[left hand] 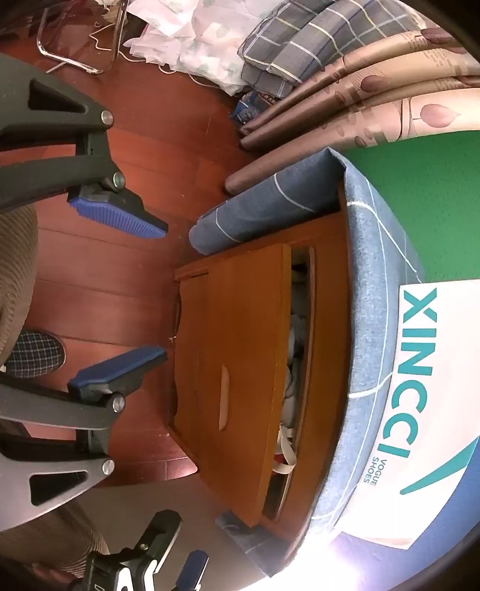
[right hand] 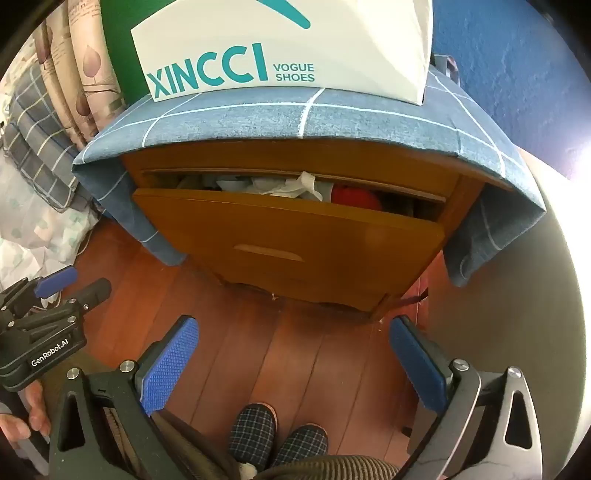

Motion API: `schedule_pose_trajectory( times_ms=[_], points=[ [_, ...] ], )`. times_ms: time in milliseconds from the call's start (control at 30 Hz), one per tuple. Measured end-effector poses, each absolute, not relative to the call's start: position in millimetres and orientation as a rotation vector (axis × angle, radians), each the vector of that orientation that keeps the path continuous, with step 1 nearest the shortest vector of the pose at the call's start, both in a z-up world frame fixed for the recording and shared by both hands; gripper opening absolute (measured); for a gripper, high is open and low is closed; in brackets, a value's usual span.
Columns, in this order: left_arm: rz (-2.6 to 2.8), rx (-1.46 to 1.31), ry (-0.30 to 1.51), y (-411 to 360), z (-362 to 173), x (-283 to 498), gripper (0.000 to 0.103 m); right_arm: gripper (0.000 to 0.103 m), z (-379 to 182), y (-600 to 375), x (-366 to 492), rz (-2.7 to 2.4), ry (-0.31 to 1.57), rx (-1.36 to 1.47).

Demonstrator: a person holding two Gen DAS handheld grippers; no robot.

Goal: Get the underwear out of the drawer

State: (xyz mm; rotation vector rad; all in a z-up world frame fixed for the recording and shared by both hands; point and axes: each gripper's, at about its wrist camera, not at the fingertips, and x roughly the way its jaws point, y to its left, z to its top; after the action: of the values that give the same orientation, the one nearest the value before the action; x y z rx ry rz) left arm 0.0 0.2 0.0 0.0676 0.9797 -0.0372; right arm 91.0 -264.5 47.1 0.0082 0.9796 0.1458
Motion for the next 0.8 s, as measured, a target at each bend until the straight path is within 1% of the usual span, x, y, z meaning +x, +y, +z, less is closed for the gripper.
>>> schedule_pose_trajectory(
  times_ms=[800],
  points=[
    [-0.025, 0.073, 1.012, 0.5, -8.7, 4.4, 0.063, 0.102, 44.1, -273.2, 91.2, 0.143, 0.993, 0.061]
  ],
)
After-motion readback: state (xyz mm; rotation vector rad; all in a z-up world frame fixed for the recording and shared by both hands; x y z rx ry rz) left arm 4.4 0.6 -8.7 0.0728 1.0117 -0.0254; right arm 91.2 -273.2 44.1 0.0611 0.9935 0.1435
